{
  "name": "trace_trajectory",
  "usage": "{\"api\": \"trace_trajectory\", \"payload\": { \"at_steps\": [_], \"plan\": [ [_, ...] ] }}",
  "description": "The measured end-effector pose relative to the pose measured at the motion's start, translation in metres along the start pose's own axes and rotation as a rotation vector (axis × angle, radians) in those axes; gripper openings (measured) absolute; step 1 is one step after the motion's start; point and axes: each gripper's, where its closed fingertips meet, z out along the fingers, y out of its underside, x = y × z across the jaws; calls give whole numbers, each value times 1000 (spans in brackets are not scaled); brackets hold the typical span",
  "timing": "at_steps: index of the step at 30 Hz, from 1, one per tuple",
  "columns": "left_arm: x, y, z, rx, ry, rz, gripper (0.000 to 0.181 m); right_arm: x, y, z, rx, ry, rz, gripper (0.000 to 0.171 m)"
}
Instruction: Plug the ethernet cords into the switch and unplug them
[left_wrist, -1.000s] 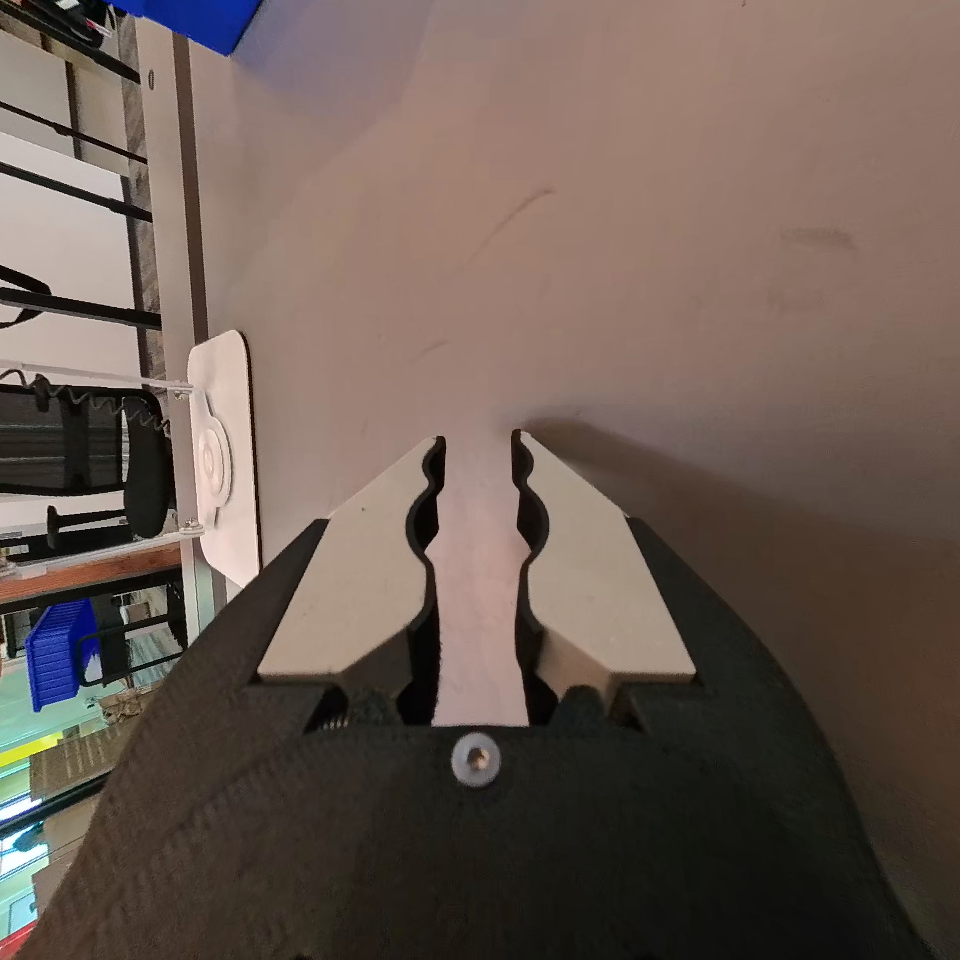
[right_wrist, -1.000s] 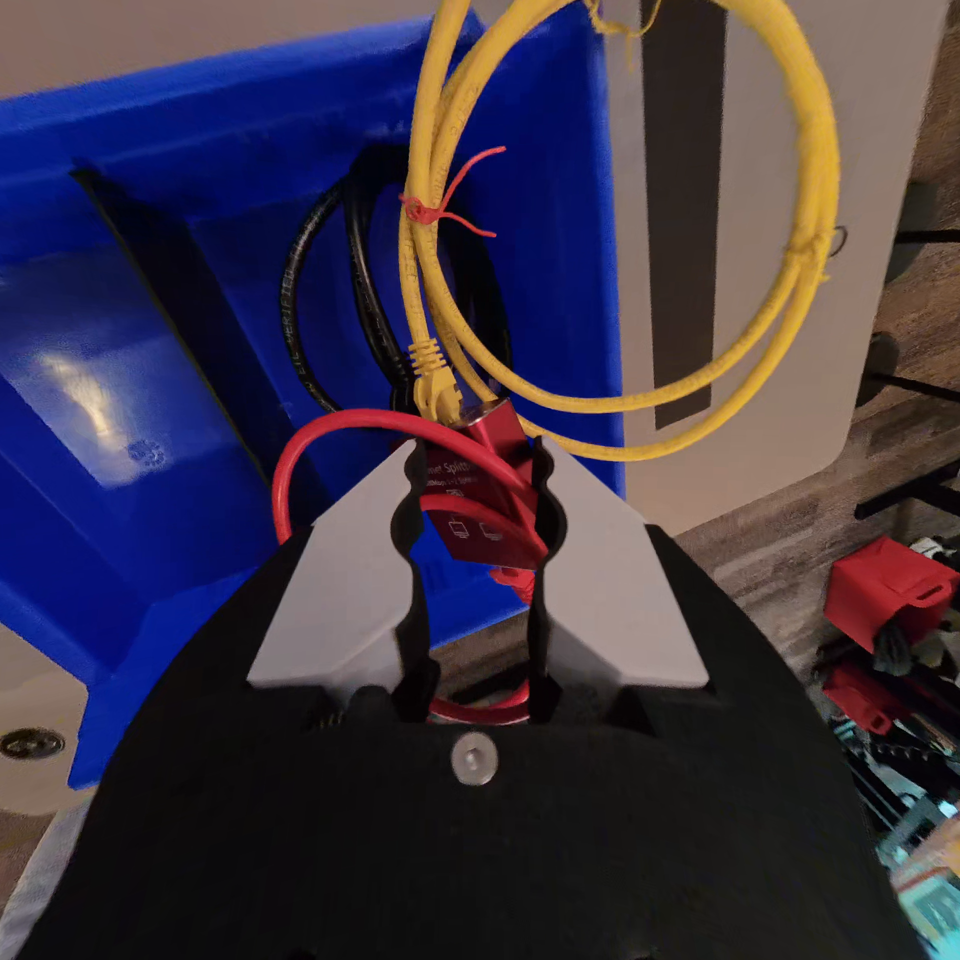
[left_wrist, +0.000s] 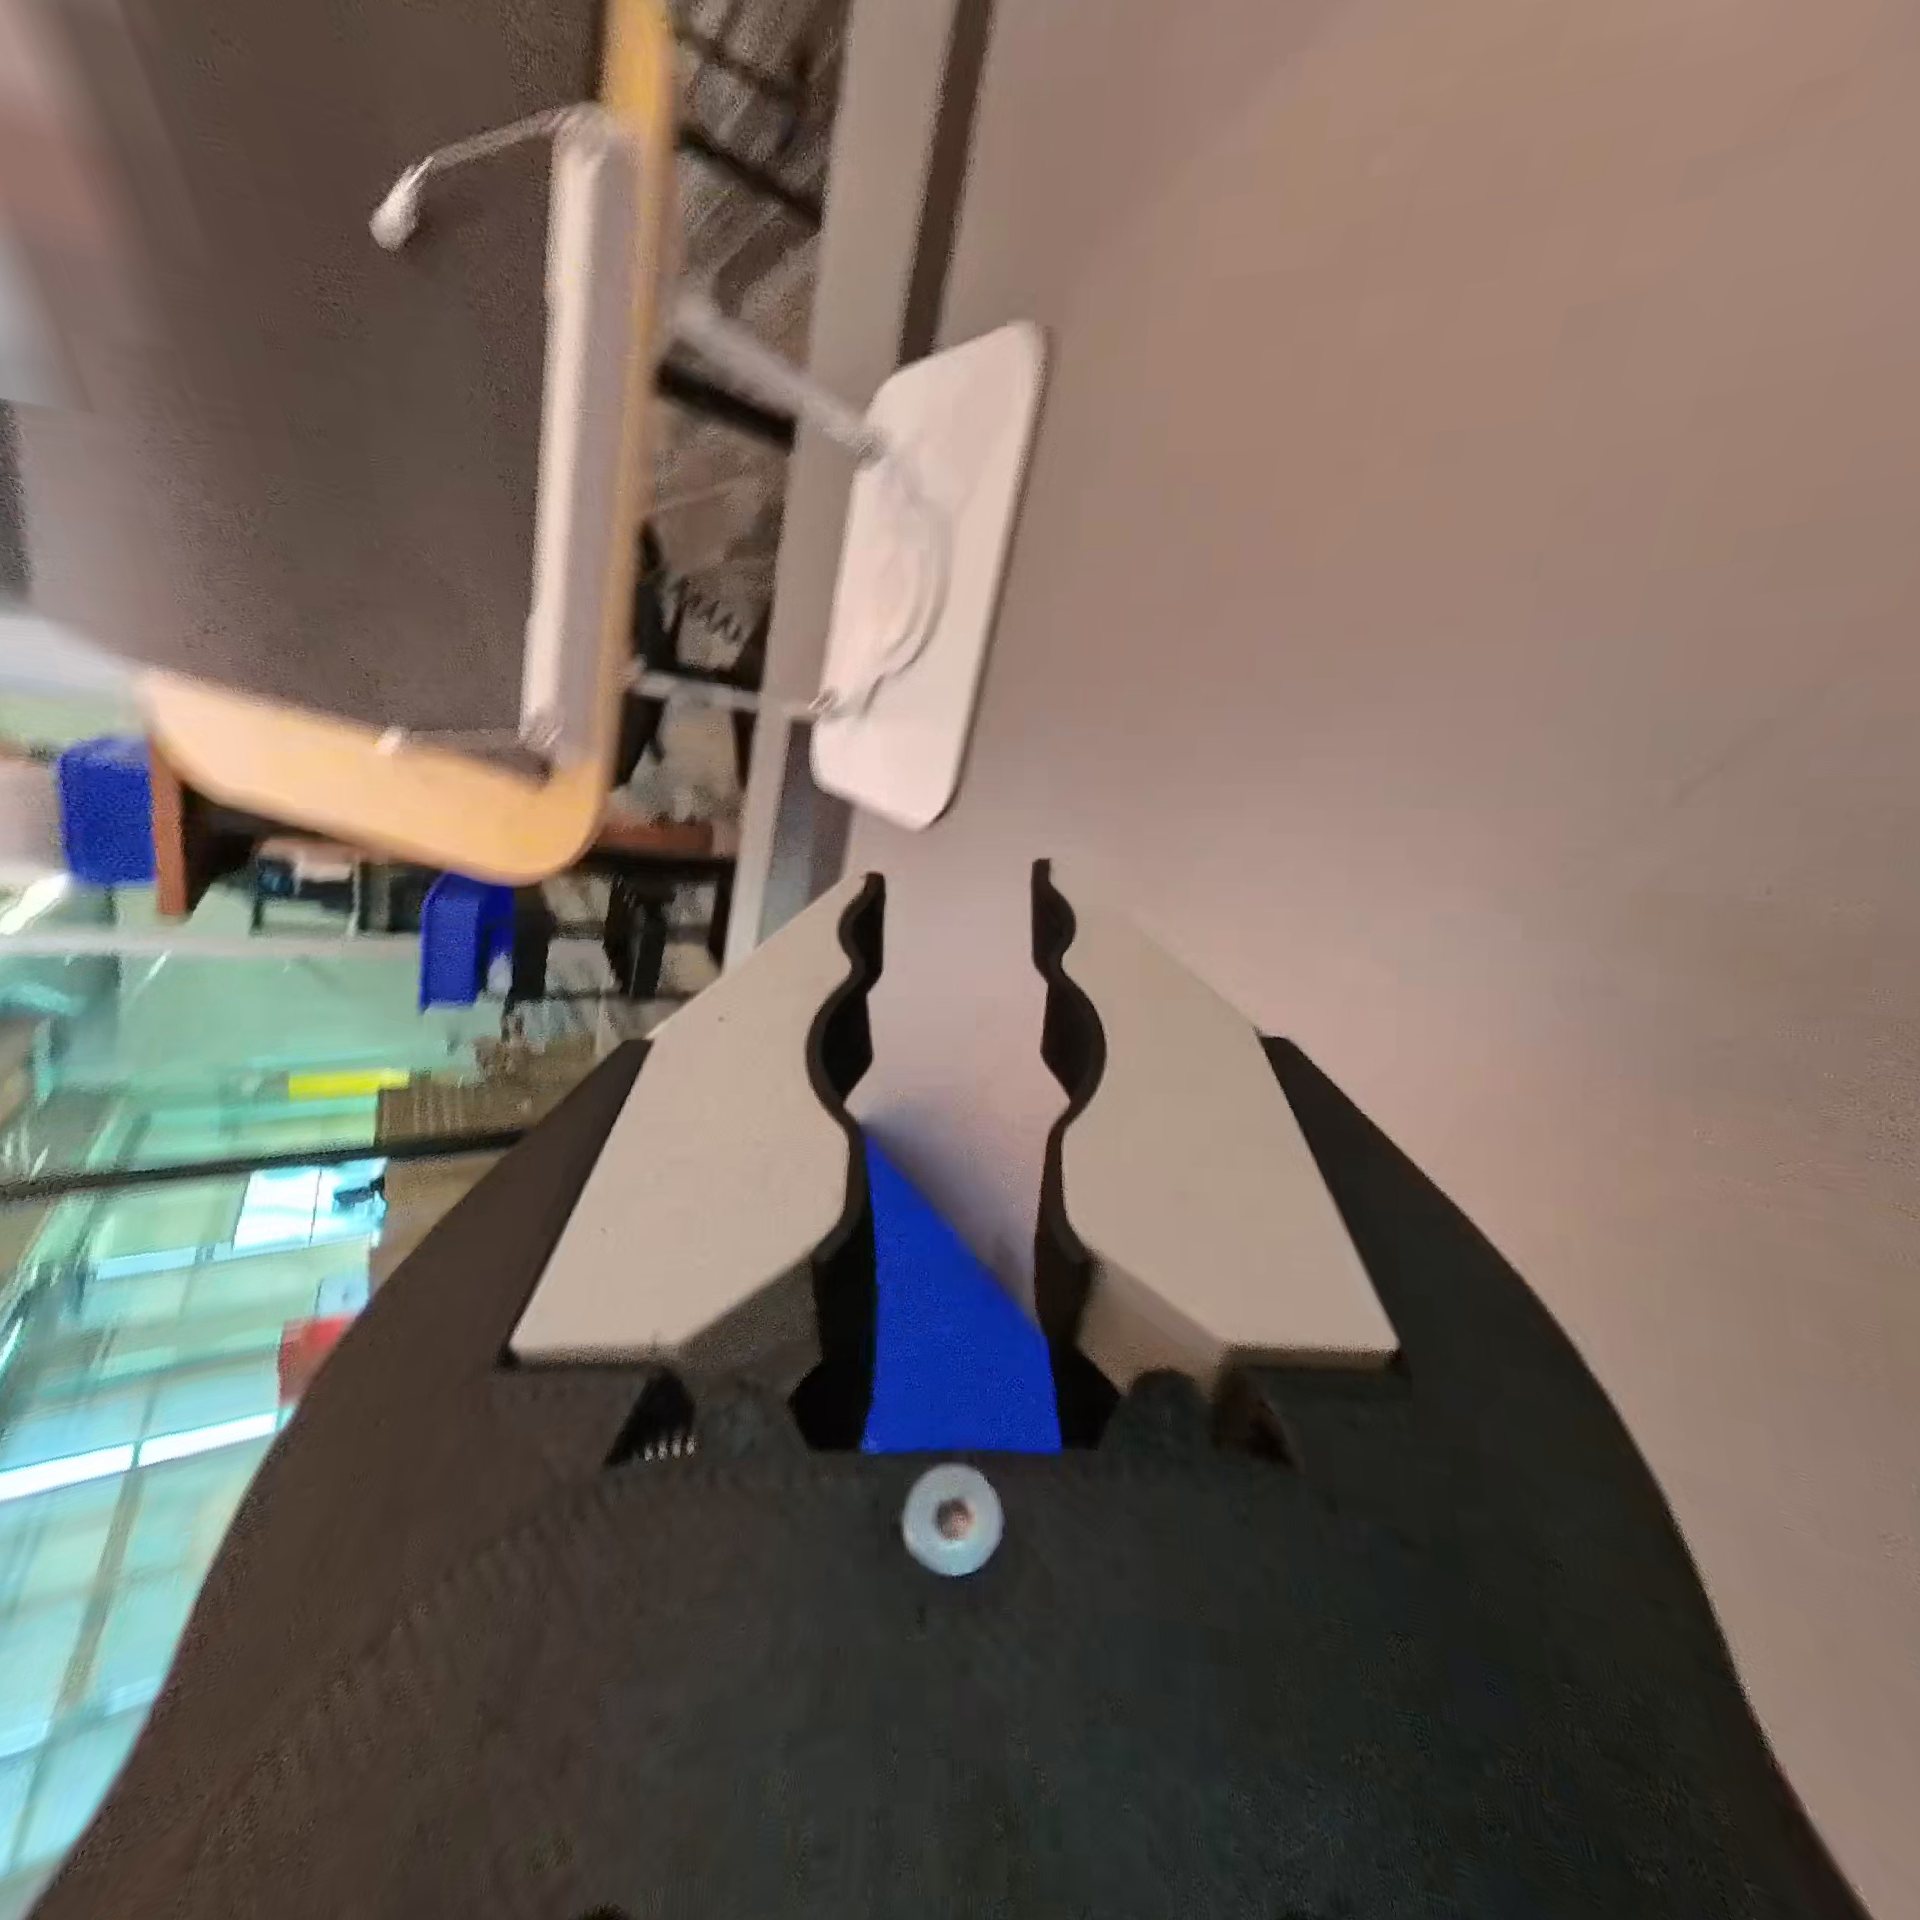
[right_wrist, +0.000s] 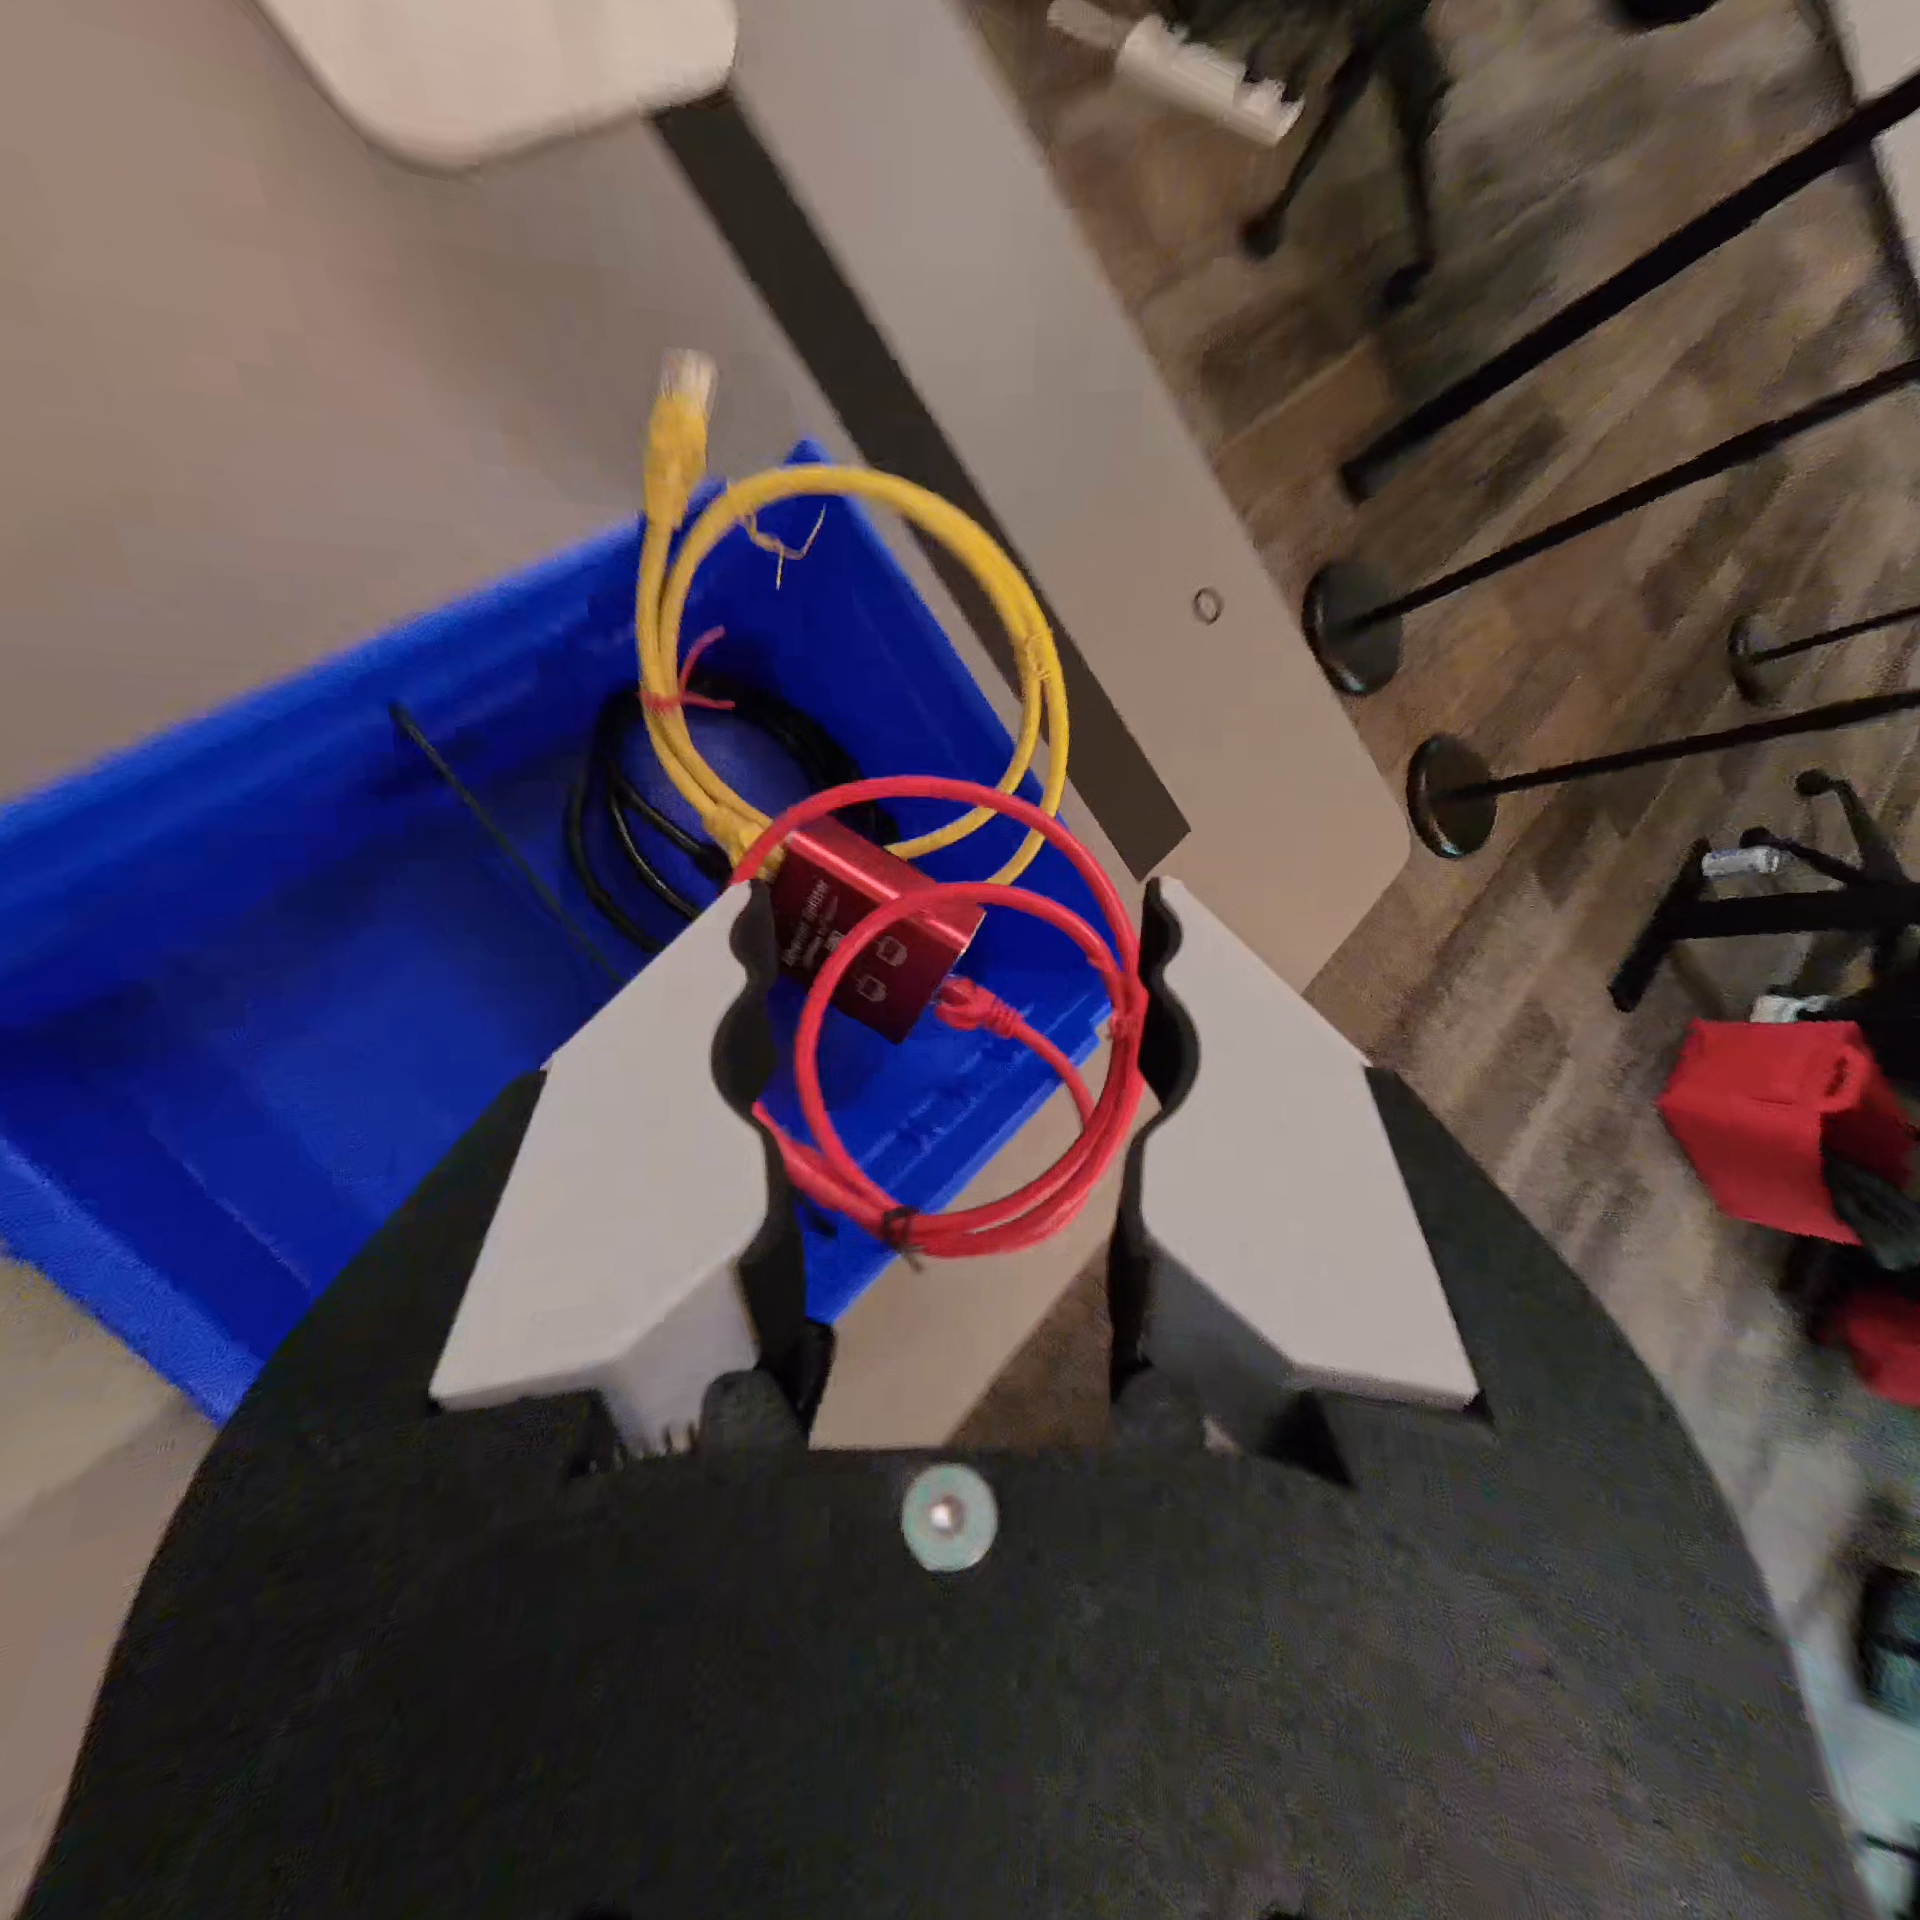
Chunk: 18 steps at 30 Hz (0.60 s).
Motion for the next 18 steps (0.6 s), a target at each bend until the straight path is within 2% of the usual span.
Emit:
{"api": "trace_trajectory", "payload": {
  "at_steps": [4,8,9,13,15,18],
  "plan": [
    [-62,75,-36,-164,-128,-121,31,-7,46,-29,27,71,210,76],
    [-93,173,-76,-361,-209,-283,45,-31,108,-28,-21,89,375,85],
    [-95,198,-86,-408,-220,-330,49,-37,121,-26,-31,93,419,89],
    [-88,285,-121,-540,-243,-532,63,-65,153,-13,-57,47,521,89],
    [-78,316,-129,-555,-239,-654,68,-79,161,-2,-68,-17,565,83],
    [-56,344,-121,-539,-183,-827,69,-91,172,12,-103,-59,575,64]
  ]
}}
